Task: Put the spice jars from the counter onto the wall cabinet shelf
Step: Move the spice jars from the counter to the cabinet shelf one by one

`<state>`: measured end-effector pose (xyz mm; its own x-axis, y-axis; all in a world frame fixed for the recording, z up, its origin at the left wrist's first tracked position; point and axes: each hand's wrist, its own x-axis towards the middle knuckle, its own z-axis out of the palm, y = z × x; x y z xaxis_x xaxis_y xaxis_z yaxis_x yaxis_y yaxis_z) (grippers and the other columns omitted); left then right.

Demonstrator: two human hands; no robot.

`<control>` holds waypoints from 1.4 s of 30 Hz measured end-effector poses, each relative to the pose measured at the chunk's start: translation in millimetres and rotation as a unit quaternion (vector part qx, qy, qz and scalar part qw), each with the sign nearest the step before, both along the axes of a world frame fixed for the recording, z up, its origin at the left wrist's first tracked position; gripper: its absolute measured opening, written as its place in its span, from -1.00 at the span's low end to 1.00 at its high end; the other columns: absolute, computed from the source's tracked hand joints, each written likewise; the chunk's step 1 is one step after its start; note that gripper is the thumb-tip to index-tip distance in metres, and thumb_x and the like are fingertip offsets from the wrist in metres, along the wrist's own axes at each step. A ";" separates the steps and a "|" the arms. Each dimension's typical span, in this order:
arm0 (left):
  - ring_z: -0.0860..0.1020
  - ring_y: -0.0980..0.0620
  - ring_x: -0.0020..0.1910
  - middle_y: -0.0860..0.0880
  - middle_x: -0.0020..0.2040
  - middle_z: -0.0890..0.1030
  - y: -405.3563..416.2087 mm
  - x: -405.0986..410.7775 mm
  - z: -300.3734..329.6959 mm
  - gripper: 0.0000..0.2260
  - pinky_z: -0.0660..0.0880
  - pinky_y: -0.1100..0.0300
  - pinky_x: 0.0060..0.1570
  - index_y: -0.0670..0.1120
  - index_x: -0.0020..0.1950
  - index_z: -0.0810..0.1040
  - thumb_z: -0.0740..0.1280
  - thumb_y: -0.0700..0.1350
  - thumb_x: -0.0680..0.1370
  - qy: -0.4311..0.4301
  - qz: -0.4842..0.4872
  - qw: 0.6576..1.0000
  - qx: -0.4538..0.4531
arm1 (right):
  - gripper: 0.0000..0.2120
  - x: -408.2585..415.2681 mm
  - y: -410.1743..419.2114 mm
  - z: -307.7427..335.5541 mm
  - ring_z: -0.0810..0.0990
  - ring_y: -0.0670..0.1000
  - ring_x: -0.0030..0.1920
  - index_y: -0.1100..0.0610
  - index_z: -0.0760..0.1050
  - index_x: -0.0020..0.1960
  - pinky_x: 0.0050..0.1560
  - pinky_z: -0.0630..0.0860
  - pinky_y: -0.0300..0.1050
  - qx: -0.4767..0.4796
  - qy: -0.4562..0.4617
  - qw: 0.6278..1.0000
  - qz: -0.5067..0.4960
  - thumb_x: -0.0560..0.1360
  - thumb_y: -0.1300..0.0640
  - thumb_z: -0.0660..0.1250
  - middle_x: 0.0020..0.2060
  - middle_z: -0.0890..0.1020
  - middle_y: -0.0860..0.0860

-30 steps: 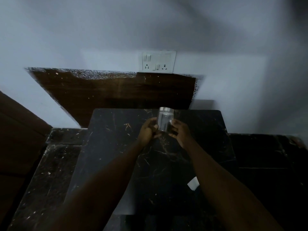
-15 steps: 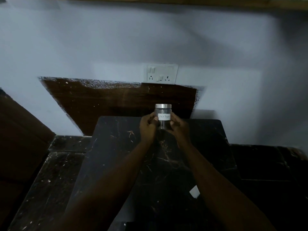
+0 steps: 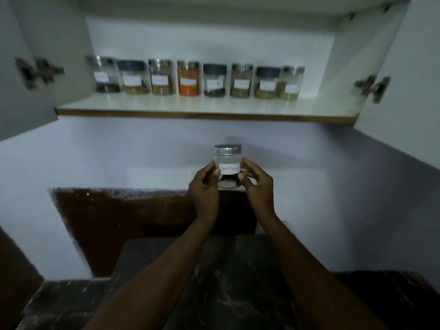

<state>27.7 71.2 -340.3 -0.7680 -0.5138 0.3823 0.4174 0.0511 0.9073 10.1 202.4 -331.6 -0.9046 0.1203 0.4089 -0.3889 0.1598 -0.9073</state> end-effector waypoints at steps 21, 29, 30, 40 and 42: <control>0.66 -0.10 0.20 -0.14 0.19 0.71 51.9 -127.0 205.3 -0.72 0.59 -0.02 0.29 -0.22 0.26 0.66 0.46 -0.22 0.55 0.001 -0.012 0.980 -0.198 | -0.64 -110.5 58.9 199.4 0.63 0.11 0.29 0.24 0.53 0.33 0.14 0.49 -0.24 0.118 0.053 0.983 -0.128 0.53 0.29 0.39 0.25 0.66 0.14; 0.64 -0.18 0.25 -0.21 0.24 0.68 174.3 -173.7 212.8 -0.65 0.56 0.03 0.31 -0.26 0.28 0.65 0.48 -0.26 0.50 -0.014 -0.072 0.967 -0.242 | -0.70 -153.0 172.8 210.0 0.60 0.18 0.26 0.27 0.60 0.22 0.28 0.55 0.04 0.173 -0.030 0.963 -0.204 0.51 0.24 0.37 0.23 0.65 0.17; 0.62 -0.18 0.29 -0.21 0.28 0.67 186.8 -180.7 213.7 -0.64 0.54 0.05 0.34 -0.25 0.31 0.64 0.46 -0.26 0.51 -0.020 -0.073 0.967 -0.242 | -0.70 -159.3 182.9 210.9 0.60 0.18 0.27 0.27 0.60 0.22 0.28 0.54 0.04 0.165 -0.038 0.963 -0.209 0.50 0.24 0.36 0.23 0.65 0.16; 0.62 -0.17 0.31 -0.23 0.28 0.66 250.1 -254.0 219.8 -0.67 0.52 -0.01 0.39 -0.30 0.29 0.65 0.42 -0.32 0.53 -0.044 -0.125 0.959 -0.250 | -0.69 -224.7 234.1 214.2 0.60 0.23 0.26 0.30 0.57 0.25 0.12 0.50 -0.12 0.081 -0.068 0.967 -0.233 0.53 0.37 0.26 0.22 0.64 0.23; 0.64 -0.19 0.28 -0.26 0.23 0.69 255.2 -265.9 219.7 -0.70 0.54 0.01 0.36 -0.33 0.26 0.66 0.39 -0.34 0.54 -0.030 -0.128 0.954 -0.270 | -0.69 -237.7 240.4 212.6 0.61 0.23 0.25 0.29 0.56 0.25 0.25 0.58 0.01 0.085 -0.061 0.967 -0.234 0.53 0.36 0.24 0.21 0.64 0.23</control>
